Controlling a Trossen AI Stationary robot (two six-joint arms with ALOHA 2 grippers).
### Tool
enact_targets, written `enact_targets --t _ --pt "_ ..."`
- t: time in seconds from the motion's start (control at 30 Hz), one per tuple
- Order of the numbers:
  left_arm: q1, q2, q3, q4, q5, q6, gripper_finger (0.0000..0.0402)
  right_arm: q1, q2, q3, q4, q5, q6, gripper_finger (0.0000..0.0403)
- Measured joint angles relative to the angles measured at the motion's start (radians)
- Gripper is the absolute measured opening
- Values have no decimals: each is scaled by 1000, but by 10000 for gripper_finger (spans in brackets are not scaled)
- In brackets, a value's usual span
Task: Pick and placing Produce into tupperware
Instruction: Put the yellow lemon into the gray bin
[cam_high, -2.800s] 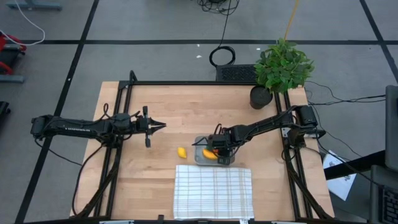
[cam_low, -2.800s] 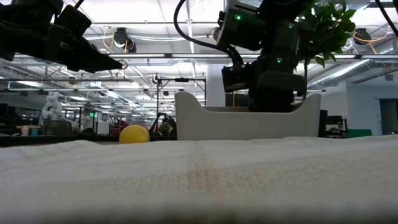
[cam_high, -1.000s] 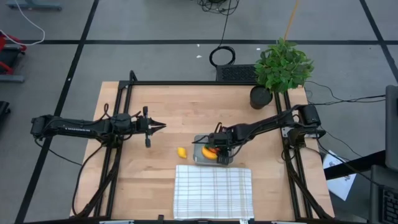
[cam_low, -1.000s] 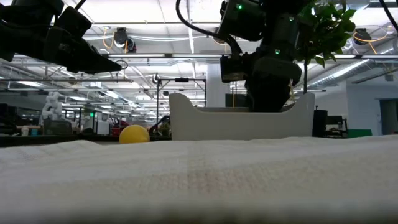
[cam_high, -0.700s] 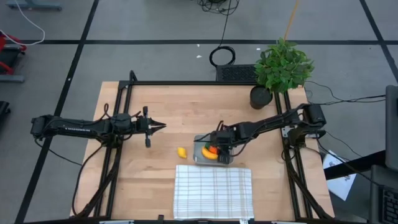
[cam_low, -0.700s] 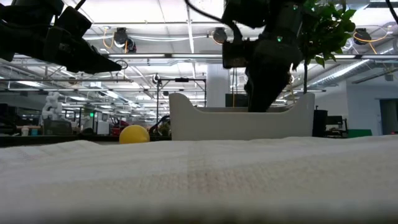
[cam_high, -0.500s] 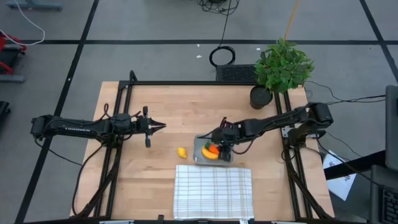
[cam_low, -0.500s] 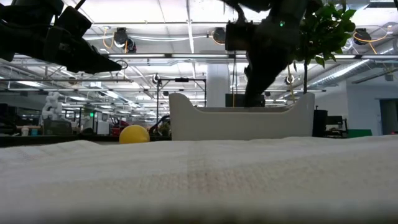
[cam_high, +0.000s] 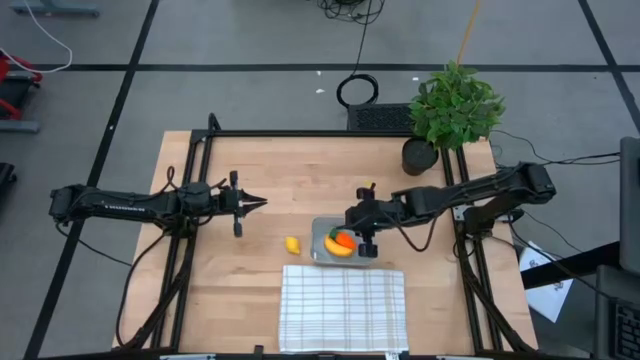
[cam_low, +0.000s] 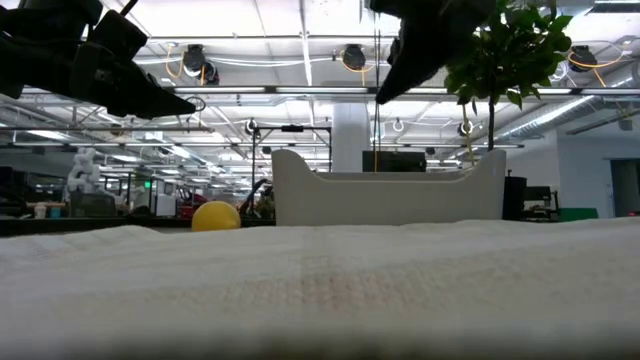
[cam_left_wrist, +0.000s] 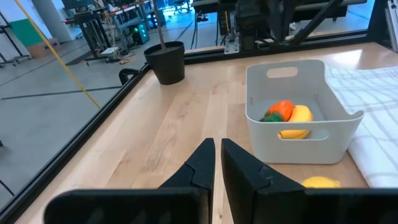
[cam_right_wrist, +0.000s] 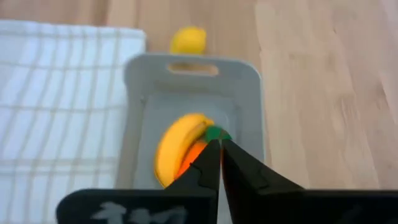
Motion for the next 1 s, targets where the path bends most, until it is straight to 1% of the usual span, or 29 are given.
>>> enact_targets --t 0.23,0.5,0.63,0.7,0.87,1.0 --pt "0 0 0 -3 -4 0 33 10 -33 0 38 -3 -36 2" --pt "0 0 0 -4 -17 -2 33 -11 -152 0 76 -4 -141 1" --pt "0 0 0 -3 -18 -2 33 -33 -229 -1 110 -88 -176 1" --pt "0 0 0 -3 -18 -2 33 -42 -274 -1 140 -101 -176 1" --pt "0 0 0 -2 -18 -3 33 -76 -388 0 121 -92 -174 0" --pt "0 0 0 -2 -18 -3 33 -96 -488 -20 100 -25 -175 0"
